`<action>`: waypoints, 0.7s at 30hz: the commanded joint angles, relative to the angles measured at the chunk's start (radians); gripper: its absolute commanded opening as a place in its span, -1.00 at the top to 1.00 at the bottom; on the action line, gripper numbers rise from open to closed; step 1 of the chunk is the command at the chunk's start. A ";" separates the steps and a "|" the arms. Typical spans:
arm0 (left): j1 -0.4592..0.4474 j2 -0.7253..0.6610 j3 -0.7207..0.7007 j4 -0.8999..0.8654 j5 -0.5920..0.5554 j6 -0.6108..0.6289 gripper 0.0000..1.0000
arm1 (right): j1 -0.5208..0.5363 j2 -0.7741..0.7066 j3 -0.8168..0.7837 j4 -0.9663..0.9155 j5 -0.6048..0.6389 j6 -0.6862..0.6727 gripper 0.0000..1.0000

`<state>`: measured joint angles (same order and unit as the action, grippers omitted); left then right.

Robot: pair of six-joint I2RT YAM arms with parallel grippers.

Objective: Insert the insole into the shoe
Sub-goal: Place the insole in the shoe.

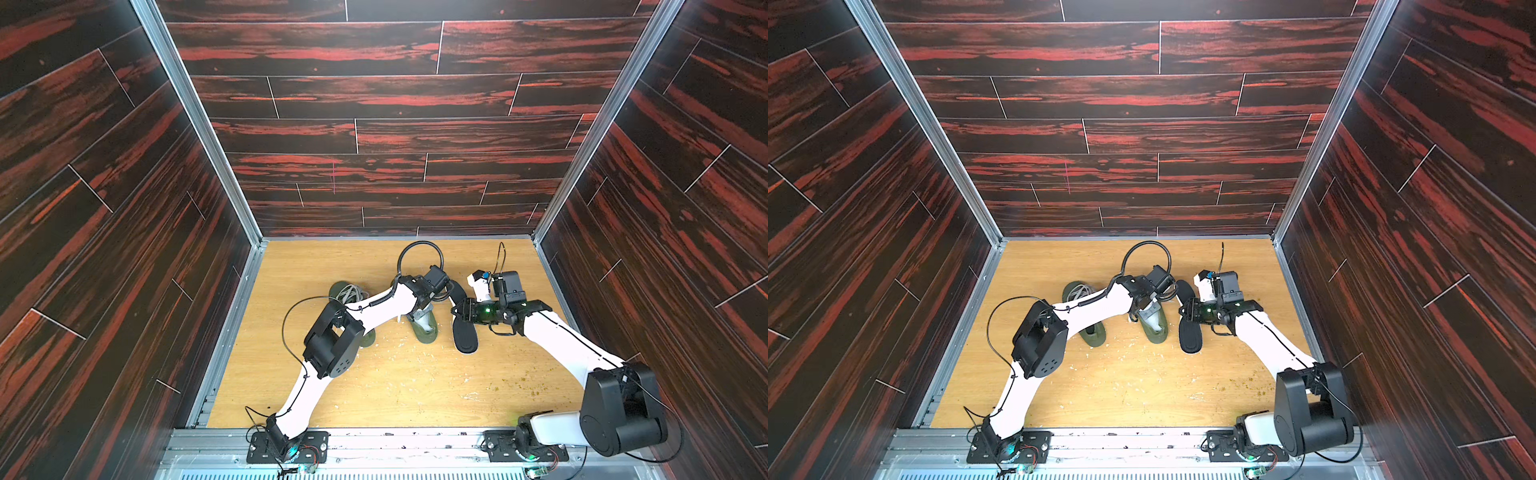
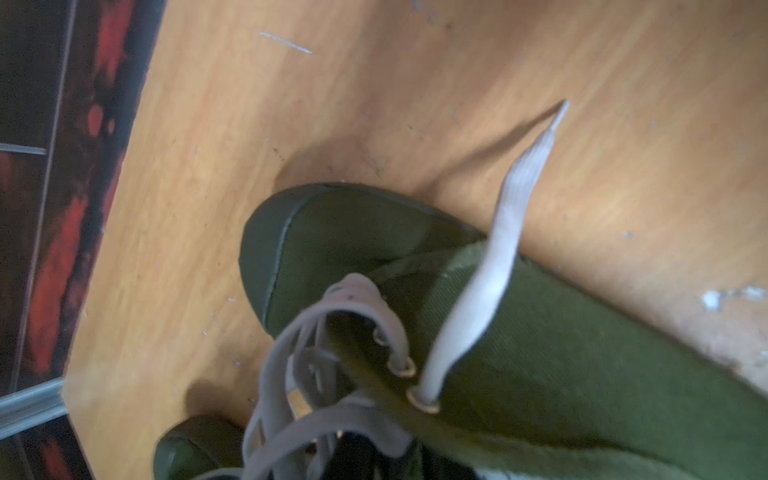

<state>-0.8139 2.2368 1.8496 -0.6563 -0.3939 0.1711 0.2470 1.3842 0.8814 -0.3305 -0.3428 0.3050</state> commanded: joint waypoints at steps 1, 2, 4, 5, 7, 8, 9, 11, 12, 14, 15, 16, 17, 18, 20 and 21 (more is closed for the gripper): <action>-0.003 -0.042 0.020 -0.020 0.007 -0.026 0.76 | -0.002 0.004 0.017 -0.053 -0.073 -0.048 0.20; -0.002 -0.055 0.026 -0.042 0.038 -0.043 0.81 | 0.000 0.003 0.015 -0.070 -0.086 -0.059 0.20; 0.003 -0.081 0.028 -0.060 0.094 -0.070 0.89 | 0.009 -0.005 0.012 -0.096 -0.115 -0.073 0.20; 0.008 -0.090 0.032 -0.068 0.118 -0.085 0.97 | 0.018 -0.008 0.015 -0.111 -0.123 -0.077 0.21; 0.020 -0.096 0.041 -0.097 0.168 -0.109 1.00 | 0.043 -0.017 0.018 -0.132 -0.127 -0.083 0.21; 0.028 -0.098 0.041 -0.102 0.178 -0.125 1.00 | 0.059 -0.021 0.018 -0.141 -0.127 -0.083 0.21; 0.036 -0.103 0.037 -0.104 0.191 -0.138 1.00 | 0.071 -0.024 0.018 -0.147 -0.128 -0.082 0.21; 0.055 -0.126 0.010 -0.084 0.231 -0.171 1.00 | 0.091 -0.025 0.016 -0.161 -0.138 -0.077 0.21; 0.064 -0.140 -0.003 -0.071 0.258 -0.187 1.00 | 0.097 -0.025 0.015 -0.166 -0.148 -0.077 0.21; 0.086 -0.167 -0.025 -0.048 0.339 -0.213 1.00 | 0.114 -0.012 0.017 -0.178 -0.170 -0.086 0.20; 0.095 -0.175 -0.033 -0.039 0.366 -0.220 1.00 | 0.124 -0.002 0.024 -0.192 -0.171 -0.096 0.20; 0.103 -0.180 -0.039 -0.034 0.395 -0.228 1.00 | 0.140 0.010 0.035 -0.209 -0.161 -0.106 0.20; 0.110 -0.182 -0.040 -0.032 0.419 -0.232 1.00 | 0.153 0.021 0.043 -0.223 -0.150 -0.115 0.20; 0.118 -0.181 -0.039 -0.032 0.444 -0.237 1.00 | 0.167 0.032 0.049 -0.232 -0.144 -0.123 0.20; 0.132 -0.179 -0.041 -0.034 0.477 -0.243 1.00 | 0.181 0.046 0.054 -0.238 -0.140 -0.124 0.20; 0.139 -0.181 -0.042 -0.035 0.500 -0.243 1.00 | 0.183 0.050 0.054 -0.236 -0.140 -0.123 0.20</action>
<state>-0.6888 2.1201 1.8156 -0.7029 0.0032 -0.0422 0.4183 1.4139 0.9119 -0.5220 -0.4767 0.2066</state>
